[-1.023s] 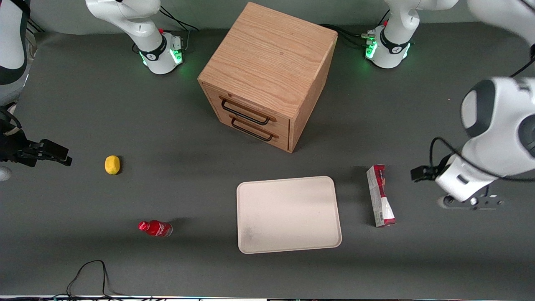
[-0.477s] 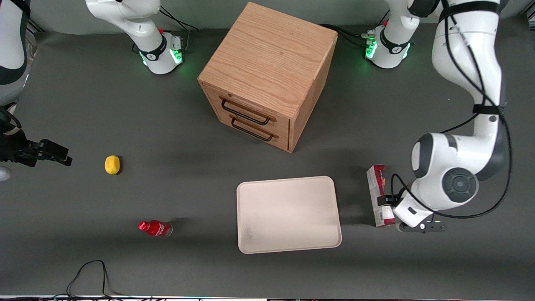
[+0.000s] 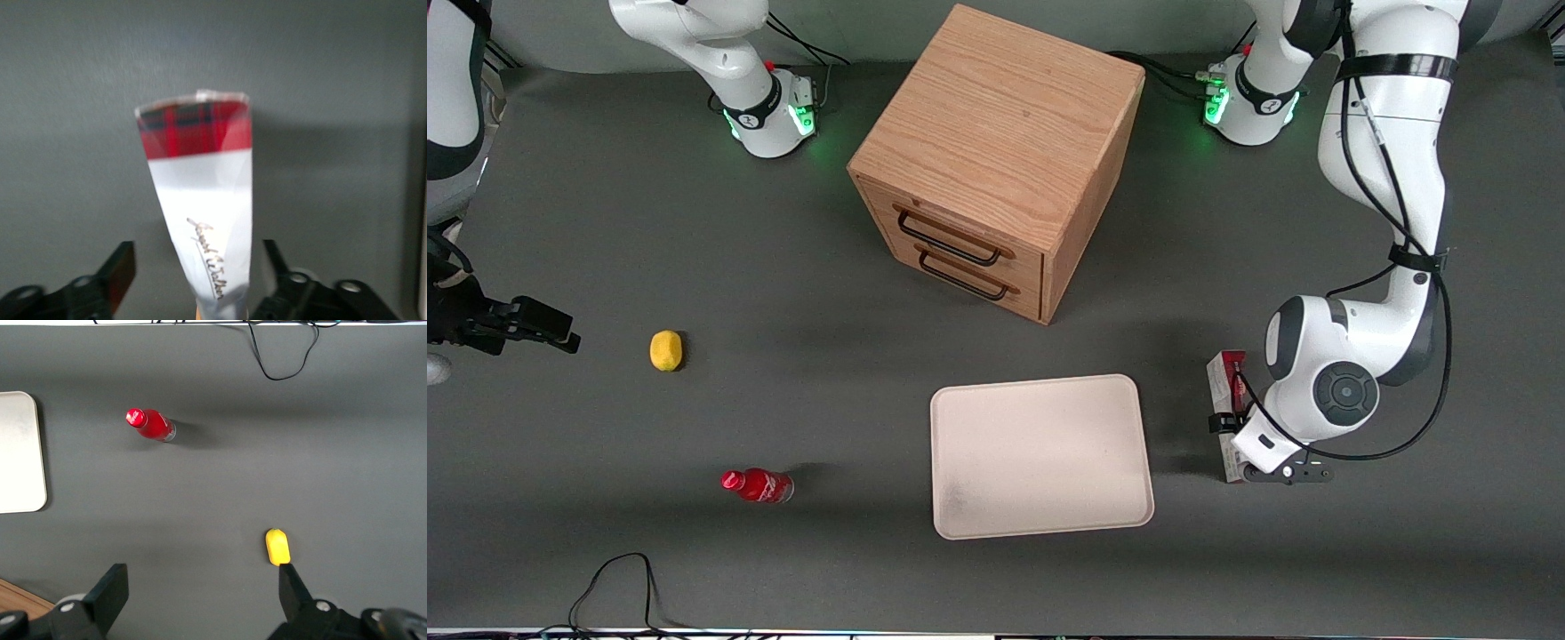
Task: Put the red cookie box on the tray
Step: 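Close the left gripper on the cookie box's upper end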
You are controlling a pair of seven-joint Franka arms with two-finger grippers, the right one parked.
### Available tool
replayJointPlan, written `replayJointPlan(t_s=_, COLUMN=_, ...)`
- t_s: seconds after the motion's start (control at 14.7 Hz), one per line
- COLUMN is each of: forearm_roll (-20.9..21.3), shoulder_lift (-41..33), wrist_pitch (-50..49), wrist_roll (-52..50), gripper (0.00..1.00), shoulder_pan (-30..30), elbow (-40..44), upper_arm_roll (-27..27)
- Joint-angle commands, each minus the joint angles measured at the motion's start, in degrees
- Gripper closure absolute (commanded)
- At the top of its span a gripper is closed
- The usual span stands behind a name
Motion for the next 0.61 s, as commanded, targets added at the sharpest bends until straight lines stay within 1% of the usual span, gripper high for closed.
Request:
replayJointPlan(t_s=0.0, forearm_roll=-0.34, shoulder_lift=-1.27, wrist_pitch=-0.42, wrist_roll=-0.58, gripper=0.83, shoulder_pan=-0.67, elbow=-1.67, upper_arm_roll=0.63)
replayJointPlan(t_s=0.07, forearm_roll=-0.43, shoulder_lift=-1.27, wrist_pitch=-0.86, wrist_roll=-0.66, gripper=1.00, shoulder_pan=-0.67, elbow=-1.58, upper_arm_roll=0.54)
replayJointPlan(t_s=0.34, forearm_roll=-0.95, shoulder_lift=-1.70, wrist_pitch=-1.47, wrist_roll=-1.45, gripper=1.00, shoulder_pan=-0.58, elbow=-0.97, upper_arm_roll=-0.34)
replayJointPlan(t_s=0.41, forearm_roll=-0.96, shoulder_lift=-2.14, wrist_pitch=-3.56, wrist_roll=-1.71, gripper=1.00, shoulder_pan=-0.50, elbow=0.34, upper_arm_roll=-0.34)
replayJointPlan(t_s=0.55, forearm_roll=-0.34, shoulder_lift=-2.50, wrist_pitch=-13.37, wrist_roll=-1.63, gripper=1.00, shoulder_pan=-0.50, elbow=7.52, upper_arm_roll=-0.25)
